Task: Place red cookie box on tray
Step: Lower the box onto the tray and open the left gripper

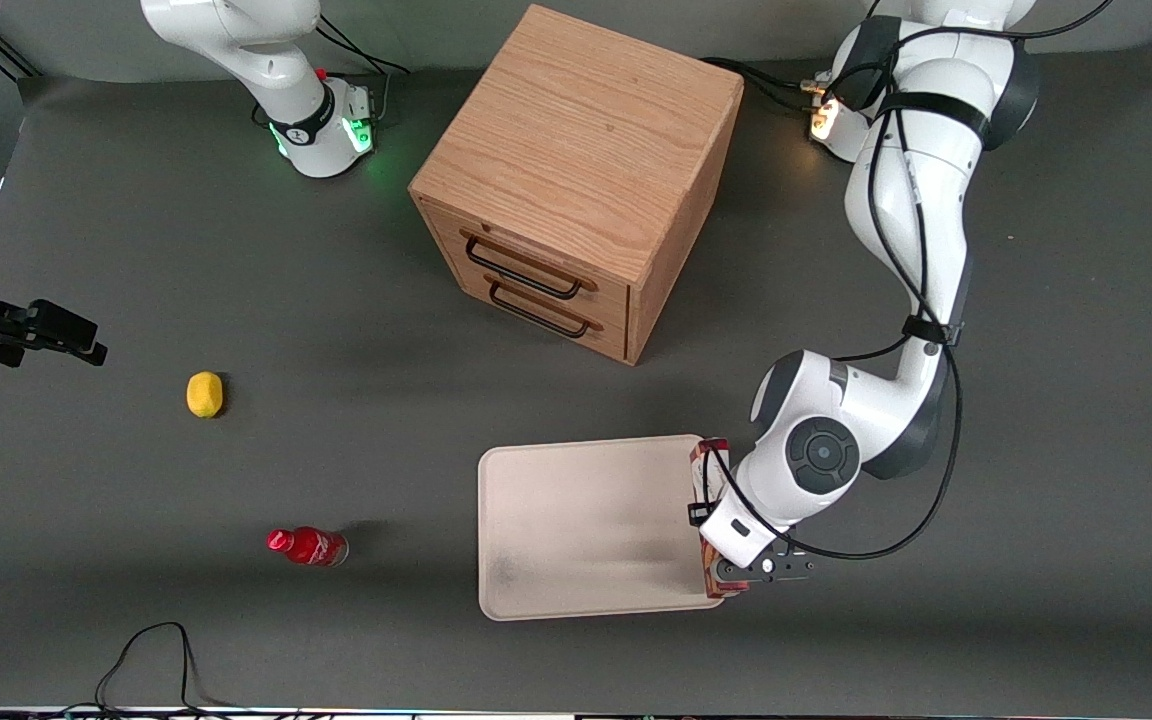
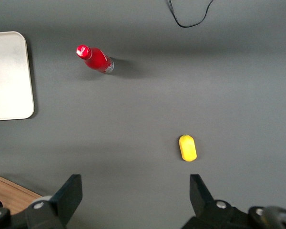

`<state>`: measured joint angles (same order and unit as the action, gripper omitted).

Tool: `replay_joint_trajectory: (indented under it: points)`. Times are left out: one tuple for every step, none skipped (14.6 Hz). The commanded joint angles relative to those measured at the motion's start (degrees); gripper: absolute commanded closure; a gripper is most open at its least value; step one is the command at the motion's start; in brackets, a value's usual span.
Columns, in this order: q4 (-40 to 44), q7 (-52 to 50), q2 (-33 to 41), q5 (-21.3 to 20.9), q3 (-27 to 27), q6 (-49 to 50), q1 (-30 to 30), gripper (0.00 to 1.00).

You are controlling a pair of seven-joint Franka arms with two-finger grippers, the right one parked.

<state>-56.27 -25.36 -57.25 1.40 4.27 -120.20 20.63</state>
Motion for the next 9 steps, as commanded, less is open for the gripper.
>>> replay_joint_trajectory:
  points:
    - [3.01,-1.36,-2.16,-0.78,-0.32,-0.47,0.9,1.0]
    - [3.01,-1.54,-2.43,-0.78,-0.23,-0.82,1.34,1.0]
    - [3.09,-2.76,-2.87,-0.78,-0.23,-1.26,1.6,1.0]
    - [3.01,-4.16,-2.96,-0.7,-0.14,-2.13,1.61,1.0]
    - [3.01,-4.43,-3.39,-0.7,-0.14,-2.4,1.61,1.0]
    - [3.01,-4.44,-3.57,-0.7,-0.14,-2.67,1.61,1.0]
    - [3.01,-4.52,-3.75,-0.7,-0.14,-3.37,1.69,1.0]
    - [3.01,-4.53,-4.01,-0.7,-0.14,-3.63,1.69,1.0]
    - [2.92,-4.53,-4.1,-0.7,-0.14,-3.98,1.69,1.0]
